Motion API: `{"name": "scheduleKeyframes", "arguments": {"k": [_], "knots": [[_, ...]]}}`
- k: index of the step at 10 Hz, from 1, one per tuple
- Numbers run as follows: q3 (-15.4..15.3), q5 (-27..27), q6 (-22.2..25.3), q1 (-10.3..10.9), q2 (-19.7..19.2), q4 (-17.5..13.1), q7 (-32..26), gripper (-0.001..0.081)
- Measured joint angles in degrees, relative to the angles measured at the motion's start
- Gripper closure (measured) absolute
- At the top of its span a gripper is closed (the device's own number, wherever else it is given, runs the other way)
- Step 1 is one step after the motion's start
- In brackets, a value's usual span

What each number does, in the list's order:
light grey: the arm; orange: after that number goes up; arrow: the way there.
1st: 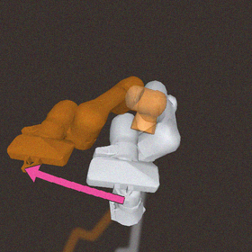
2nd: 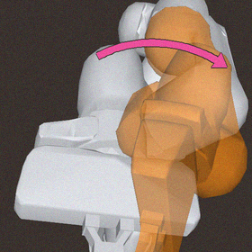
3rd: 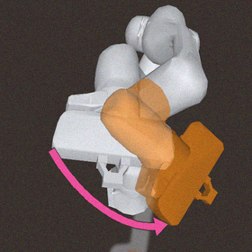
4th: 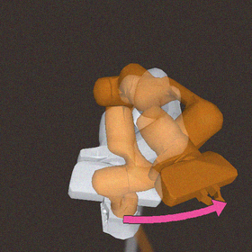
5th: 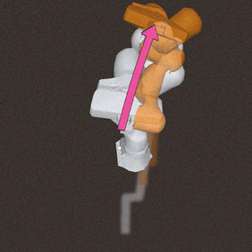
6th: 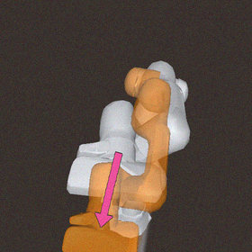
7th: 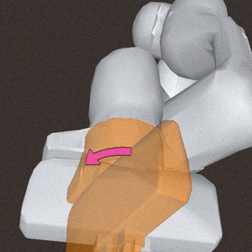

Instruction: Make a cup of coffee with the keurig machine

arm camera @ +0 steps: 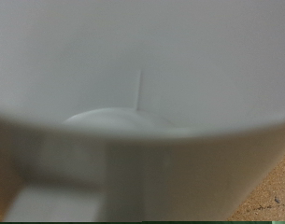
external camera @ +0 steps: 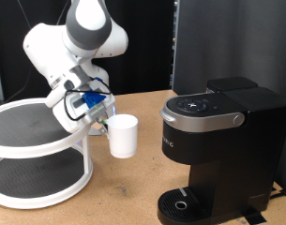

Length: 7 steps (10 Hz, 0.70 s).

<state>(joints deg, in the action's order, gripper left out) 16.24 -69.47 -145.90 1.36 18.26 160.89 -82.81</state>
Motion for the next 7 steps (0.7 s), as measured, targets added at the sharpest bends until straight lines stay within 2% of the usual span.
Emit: {"name": "scheduleKeyframes", "arguments": {"k": [3,7], "knots": [[-1.4,-9.0,-3.2,2.4,-5.6,-0.9,-8.5,0.0737],[-3.9,-19.8,-5.9,4.0,-13.5,-3.0,-16.9,0.0737]]}}
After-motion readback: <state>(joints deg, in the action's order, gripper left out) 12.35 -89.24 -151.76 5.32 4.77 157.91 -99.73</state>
